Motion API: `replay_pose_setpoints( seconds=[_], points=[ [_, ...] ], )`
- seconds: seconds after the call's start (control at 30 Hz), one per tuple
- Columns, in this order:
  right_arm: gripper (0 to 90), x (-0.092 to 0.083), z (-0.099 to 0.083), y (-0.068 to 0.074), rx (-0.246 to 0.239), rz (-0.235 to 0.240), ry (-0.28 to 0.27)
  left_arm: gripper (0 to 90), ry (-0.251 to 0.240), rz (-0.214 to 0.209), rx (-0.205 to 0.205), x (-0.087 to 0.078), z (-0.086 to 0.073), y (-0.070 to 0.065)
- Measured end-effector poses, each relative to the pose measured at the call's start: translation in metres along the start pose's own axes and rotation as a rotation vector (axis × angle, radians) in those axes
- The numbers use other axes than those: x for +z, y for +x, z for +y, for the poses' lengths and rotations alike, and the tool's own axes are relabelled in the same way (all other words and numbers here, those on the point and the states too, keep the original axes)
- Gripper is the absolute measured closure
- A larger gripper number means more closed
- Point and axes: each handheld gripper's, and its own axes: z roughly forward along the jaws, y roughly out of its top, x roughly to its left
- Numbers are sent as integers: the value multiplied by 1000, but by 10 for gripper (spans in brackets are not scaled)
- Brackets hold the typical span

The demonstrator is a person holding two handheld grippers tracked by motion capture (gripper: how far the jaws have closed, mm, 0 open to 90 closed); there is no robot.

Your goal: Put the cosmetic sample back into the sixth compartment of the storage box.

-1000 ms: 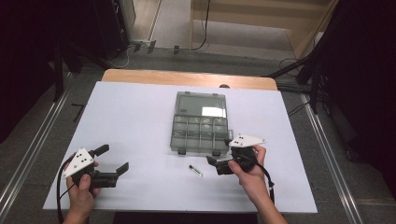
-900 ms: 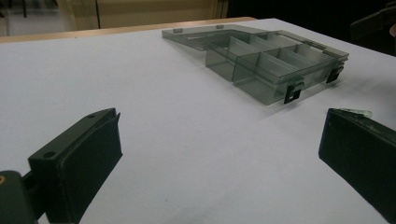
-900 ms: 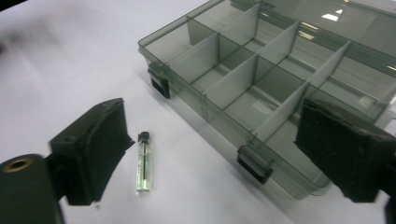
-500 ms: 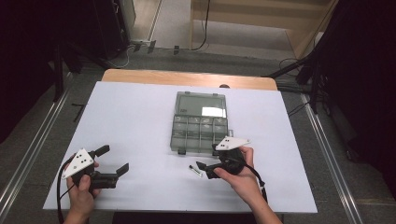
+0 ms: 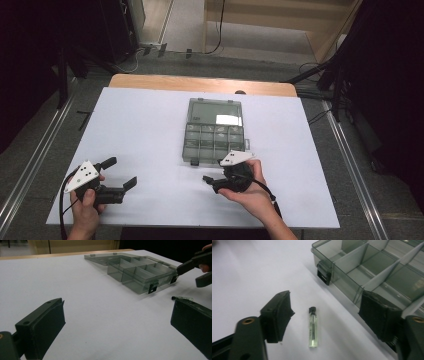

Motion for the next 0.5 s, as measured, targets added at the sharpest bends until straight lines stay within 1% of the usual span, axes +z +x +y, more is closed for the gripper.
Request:
replay_pose_setpoints(
  seconds=[0.03, 0.13, 0.23, 0.27, 0.4, 0.5],
  points=[
    [314, 1, 0, 1, -4, -9, 9, 0, 1, -1, 0, 0, 0, 0],
    [335, 3, 1, 0, 5, 3, 20, 0, -1, -1, -1, 0, 0, 0],
    [424, 4, 1, 0, -4, 16, 32, 0, -1, -2, -3, 0, 0, 1],
    [428, 5, 1, 0, -5, 19, 34, 0, -1, -1, -2, 0, 0, 1],
    [455, 7, 0, 1, -27, 32, 58, 0, 1, 0, 0, 1, 0, 0],
    [501, 8, 0, 1, -53, 30, 72, 0, 1, 0, 0, 1, 0, 1]
  ],
)
